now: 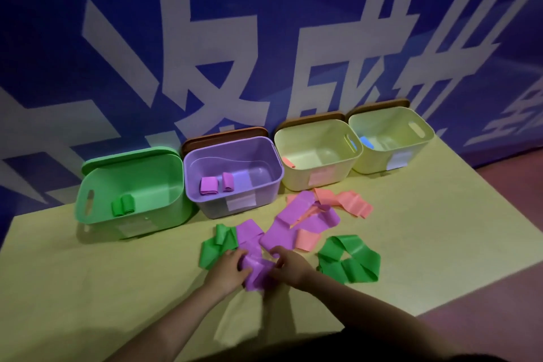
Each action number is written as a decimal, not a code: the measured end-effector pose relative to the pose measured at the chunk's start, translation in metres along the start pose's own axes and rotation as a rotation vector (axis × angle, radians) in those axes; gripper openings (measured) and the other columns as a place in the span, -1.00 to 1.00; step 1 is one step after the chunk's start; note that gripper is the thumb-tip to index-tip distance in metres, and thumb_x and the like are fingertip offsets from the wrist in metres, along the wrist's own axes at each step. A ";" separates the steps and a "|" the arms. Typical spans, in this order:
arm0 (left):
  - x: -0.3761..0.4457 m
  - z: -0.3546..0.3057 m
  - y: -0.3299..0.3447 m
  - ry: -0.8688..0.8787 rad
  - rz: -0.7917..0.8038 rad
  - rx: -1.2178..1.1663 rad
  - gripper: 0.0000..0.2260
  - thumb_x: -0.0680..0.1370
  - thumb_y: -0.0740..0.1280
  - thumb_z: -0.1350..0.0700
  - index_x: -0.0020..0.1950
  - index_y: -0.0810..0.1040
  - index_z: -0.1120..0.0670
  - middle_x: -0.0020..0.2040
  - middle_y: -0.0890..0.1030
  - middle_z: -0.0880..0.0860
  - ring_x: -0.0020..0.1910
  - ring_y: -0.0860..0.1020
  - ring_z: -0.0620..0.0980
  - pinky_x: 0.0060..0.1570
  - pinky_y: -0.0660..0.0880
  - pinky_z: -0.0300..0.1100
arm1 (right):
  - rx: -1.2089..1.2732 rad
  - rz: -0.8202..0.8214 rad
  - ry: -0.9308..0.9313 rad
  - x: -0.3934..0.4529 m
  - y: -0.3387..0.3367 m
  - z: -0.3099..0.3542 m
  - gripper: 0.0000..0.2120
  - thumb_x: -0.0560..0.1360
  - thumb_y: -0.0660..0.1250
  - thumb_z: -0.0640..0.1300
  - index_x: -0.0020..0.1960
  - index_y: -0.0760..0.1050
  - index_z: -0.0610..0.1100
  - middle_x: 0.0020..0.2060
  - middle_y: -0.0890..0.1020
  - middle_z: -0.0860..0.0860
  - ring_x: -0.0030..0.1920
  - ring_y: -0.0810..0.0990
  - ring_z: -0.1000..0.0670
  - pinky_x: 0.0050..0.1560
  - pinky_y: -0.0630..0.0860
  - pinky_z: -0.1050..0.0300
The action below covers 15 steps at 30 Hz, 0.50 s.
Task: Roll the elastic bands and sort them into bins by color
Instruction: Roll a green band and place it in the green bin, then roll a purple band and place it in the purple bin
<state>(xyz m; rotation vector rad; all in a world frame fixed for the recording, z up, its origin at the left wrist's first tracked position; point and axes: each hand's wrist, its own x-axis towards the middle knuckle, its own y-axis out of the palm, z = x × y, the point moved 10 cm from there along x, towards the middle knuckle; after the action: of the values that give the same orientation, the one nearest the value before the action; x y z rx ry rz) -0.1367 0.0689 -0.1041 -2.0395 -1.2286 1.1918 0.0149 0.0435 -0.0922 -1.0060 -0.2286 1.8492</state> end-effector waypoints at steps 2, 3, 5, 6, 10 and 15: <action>-0.002 0.000 0.004 0.004 0.012 0.025 -0.67 0.47 0.39 0.08 0.23 0.53 0.05 0.06 0.48 0.05 0.09 0.52 0.04 0.13 0.41 -0.19 | -0.115 0.037 -0.024 0.006 0.007 0.004 -0.59 0.46 0.38 -0.09 0.29 0.45 -0.11 0.05 0.61 -0.10 0.02 0.56 -0.05 -0.02 0.44 0.20; -0.002 -0.001 0.004 0.012 0.001 0.018 -0.76 0.46 0.39 0.10 0.12 0.57 0.04 -0.05 0.44 0.00 0.01 0.52 0.02 0.08 0.43 -0.21 | -0.164 0.060 -0.043 0.009 0.010 0.006 -0.65 0.45 0.39 -0.10 0.22 0.51 -0.13 -0.02 0.61 -0.07 -0.01 0.56 -0.02 -0.04 0.44 0.22; -0.003 -0.003 0.002 0.049 -0.048 -0.024 -0.93 0.44 0.41 0.15 -0.10 0.59 0.03 -0.18 0.37 -0.10 -0.08 0.52 0.01 -0.03 0.40 -0.25 | -0.243 0.090 -0.050 0.013 0.013 0.007 -0.75 0.46 0.38 -0.13 0.12 0.58 -0.15 -0.20 0.52 0.05 -0.09 0.51 0.04 -0.11 0.41 0.24; -0.003 -0.002 -0.001 0.060 -0.076 -0.053 -0.94 0.44 0.41 0.18 -0.17 0.58 0.03 -0.20 0.38 -0.11 -0.09 0.52 0.01 -0.06 0.38 -0.25 | -0.263 0.103 -0.044 0.015 0.014 0.006 -0.78 0.47 0.37 -0.15 0.10 0.59 -0.16 -0.25 0.50 0.08 -0.11 0.52 0.05 -0.12 0.40 0.24; -0.003 0.010 -0.019 -0.004 -0.207 -0.304 -0.70 0.50 0.35 0.27 -0.31 0.42 -0.08 -0.26 0.49 -0.06 -0.23 0.45 -0.18 -0.10 0.35 -0.20 | -0.222 0.199 -0.031 0.017 0.015 0.000 -0.79 0.48 0.35 -0.08 0.05 0.63 -0.13 -0.05 0.68 -0.06 -0.05 0.62 -0.01 -0.07 0.49 0.20; -0.016 0.013 -0.054 -0.208 -0.298 -0.758 -0.79 0.61 0.22 0.25 -0.22 0.44 0.07 -0.22 0.52 0.08 -0.26 0.49 -0.03 -0.25 0.49 -0.15 | 0.272 0.140 0.053 0.008 -0.010 0.003 -0.77 0.53 0.27 -0.23 -0.28 0.55 -0.09 -0.29 0.58 -0.01 -0.23 0.52 0.05 -0.12 0.49 0.20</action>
<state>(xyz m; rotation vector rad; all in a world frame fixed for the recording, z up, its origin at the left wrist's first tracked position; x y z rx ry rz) -0.1763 0.0803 -0.0640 -2.1203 -2.2587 0.8796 0.0184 0.0556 -0.0893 -0.8974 0.1259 1.9145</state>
